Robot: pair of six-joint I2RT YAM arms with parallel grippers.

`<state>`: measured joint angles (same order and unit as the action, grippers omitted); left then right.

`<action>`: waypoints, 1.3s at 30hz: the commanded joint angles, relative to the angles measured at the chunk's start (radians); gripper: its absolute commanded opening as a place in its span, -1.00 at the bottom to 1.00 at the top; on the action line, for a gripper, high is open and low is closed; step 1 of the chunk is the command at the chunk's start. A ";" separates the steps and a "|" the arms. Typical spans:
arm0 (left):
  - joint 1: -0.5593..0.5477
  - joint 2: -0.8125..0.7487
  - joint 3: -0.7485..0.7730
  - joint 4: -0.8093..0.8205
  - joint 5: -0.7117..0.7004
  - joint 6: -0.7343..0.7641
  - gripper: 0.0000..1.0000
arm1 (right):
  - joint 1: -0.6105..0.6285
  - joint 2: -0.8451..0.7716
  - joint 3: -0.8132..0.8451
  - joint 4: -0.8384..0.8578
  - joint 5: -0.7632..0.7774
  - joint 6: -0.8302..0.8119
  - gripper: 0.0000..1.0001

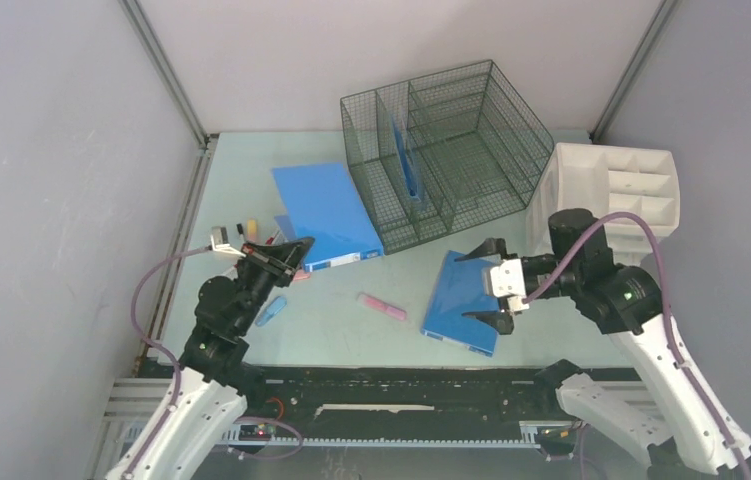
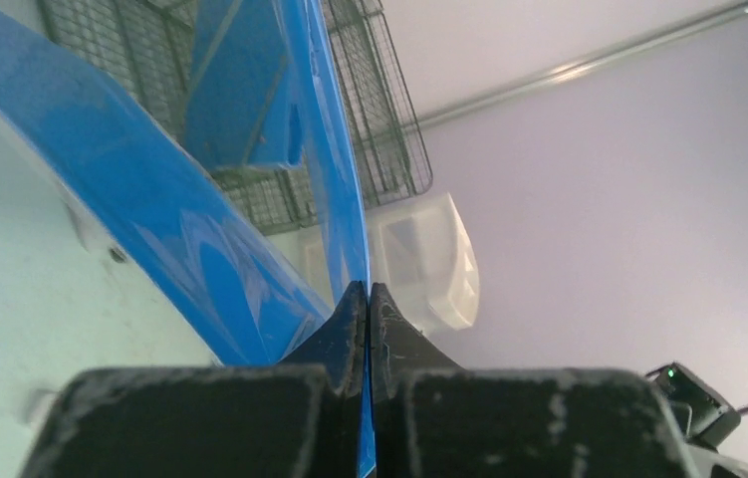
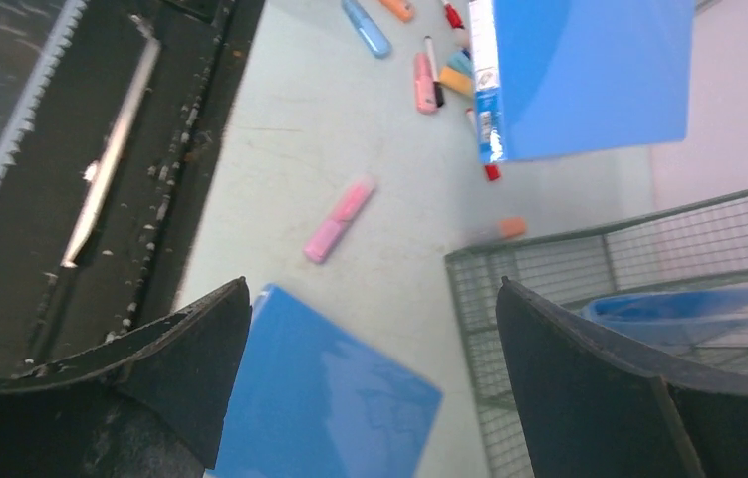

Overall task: Organize the desk
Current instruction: Pick up the folder from the center of the board.

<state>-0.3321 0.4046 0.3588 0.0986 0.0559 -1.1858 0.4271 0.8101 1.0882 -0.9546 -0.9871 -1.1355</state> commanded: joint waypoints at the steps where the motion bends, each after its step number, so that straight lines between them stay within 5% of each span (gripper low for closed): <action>1: -0.158 -0.004 0.116 -0.049 -0.157 -0.070 -1.00 | 0.191 0.062 0.090 0.153 0.353 0.101 0.99; 10: -0.433 0.107 0.247 -0.092 -0.463 -0.124 -1.00 | 0.491 0.200 0.161 0.307 0.721 0.116 0.99; 16: -0.483 0.216 0.314 -0.091 -0.519 -0.155 -1.00 | 0.710 0.288 0.135 0.439 1.111 0.069 0.99; 22: -0.507 0.267 0.338 -0.064 -0.517 -0.161 -1.00 | 0.833 0.361 -0.030 0.775 1.394 -0.052 0.94; 28: -0.526 0.260 0.329 -0.062 -0.515 -0.164 -1.00 | 0.835 0.417 -0.100 1.009 1.470 -0.084 0.58; 34: -0.539 0.253 0.278 -0.017 -0.503 -0.188 -1.00 | 0.831 0.465 -0.100 1.039 1.488 -0.080 0.29; 36: -0.543 0.247 0.269 -0.014 -0.501 -0.189 -1.00 | 0.827 0.473 -0.101 1.038 1.488 -0.074 0.09; 39: -0.548 0.235 0.262 -0.010 -0.496 -0.174 -1.00 | 0.821 0.475 -0.100 1.033 1.488 -0.062 -0.53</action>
<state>-0.8646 0.6666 0.6308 0.0170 -0.4271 -1.3537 1.2510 1.2762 0.9733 0.0223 0.4747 -1.2102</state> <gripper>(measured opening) 0.003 0.401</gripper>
